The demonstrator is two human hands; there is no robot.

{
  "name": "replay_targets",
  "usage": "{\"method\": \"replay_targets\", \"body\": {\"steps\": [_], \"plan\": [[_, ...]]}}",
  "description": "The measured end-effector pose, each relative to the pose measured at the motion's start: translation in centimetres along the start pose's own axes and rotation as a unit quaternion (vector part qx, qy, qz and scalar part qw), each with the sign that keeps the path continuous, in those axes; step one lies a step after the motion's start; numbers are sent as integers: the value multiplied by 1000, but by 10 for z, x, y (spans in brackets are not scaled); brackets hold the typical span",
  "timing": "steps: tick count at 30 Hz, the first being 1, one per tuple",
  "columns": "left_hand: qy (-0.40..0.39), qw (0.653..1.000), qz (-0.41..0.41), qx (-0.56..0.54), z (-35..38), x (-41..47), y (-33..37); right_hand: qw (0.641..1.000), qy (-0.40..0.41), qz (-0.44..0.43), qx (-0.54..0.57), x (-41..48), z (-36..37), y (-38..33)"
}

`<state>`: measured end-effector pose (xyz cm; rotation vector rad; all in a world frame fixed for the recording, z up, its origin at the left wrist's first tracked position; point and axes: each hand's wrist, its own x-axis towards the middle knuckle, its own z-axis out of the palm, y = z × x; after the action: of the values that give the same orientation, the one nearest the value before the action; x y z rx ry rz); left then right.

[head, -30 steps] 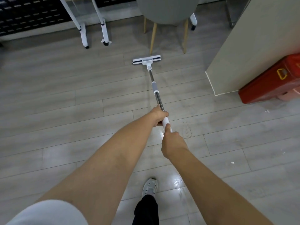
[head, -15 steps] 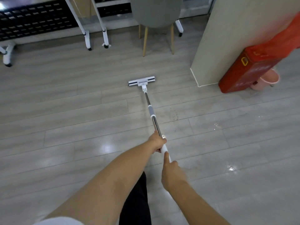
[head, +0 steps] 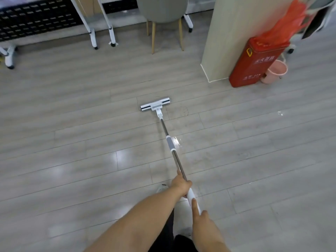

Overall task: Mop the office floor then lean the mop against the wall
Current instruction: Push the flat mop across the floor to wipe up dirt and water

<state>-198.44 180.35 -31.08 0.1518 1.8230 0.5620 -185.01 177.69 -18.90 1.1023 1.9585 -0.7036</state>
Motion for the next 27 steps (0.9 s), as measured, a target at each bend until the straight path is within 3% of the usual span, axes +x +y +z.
{"method": "replay_targets", "body": {"steps": [9, 17, 27], "plan": [[36, 997, 33, 57, -83, 70, 52, 1000, -16, -17, -5, 69, -58, -77], [33, 999, 21, -38, -188, 149, 162, 998, 58, -31, -20, 174, -160, -156], [38, 996, 21, -75, -178, 158, 153, 997, 69, -32, -9, 181, -151, -147]]}}
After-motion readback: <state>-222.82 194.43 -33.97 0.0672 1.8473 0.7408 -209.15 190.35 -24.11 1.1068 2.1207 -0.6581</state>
